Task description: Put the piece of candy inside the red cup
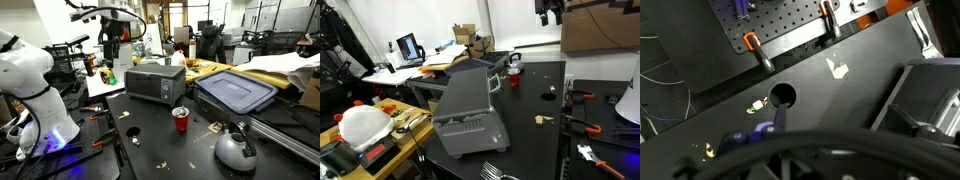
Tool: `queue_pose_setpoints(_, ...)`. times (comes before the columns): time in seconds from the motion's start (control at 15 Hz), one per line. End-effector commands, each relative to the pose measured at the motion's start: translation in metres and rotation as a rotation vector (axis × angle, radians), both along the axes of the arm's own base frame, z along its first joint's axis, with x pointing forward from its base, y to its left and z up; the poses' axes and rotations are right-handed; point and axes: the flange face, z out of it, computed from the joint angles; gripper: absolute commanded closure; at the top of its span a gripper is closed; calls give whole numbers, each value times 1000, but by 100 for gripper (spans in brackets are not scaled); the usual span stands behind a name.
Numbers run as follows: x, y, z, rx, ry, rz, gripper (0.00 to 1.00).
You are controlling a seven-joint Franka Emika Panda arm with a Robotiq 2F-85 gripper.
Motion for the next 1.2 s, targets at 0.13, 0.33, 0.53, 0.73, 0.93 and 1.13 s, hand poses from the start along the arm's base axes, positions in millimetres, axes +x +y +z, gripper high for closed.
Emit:
queue_pose_setpoints(0.13,13,-14,-34,-12,-3,-138,0)
queue_pose_setpoints(0.33,20,-18,-50,-23,-18,-184,0)
queue_pose_setpoints(0.53,27,-21,-64,-36,-27,-222,0)
queue_pose_setpoints(0.73,34,-24,-76,-45,-28,-251,0)
queue_pose_setpoints(0.93,40,-27,-86,-47,-26,-276,0)
queue_pose_setpoints(1.13,45,-34,-100,-43,-13,-326,0)
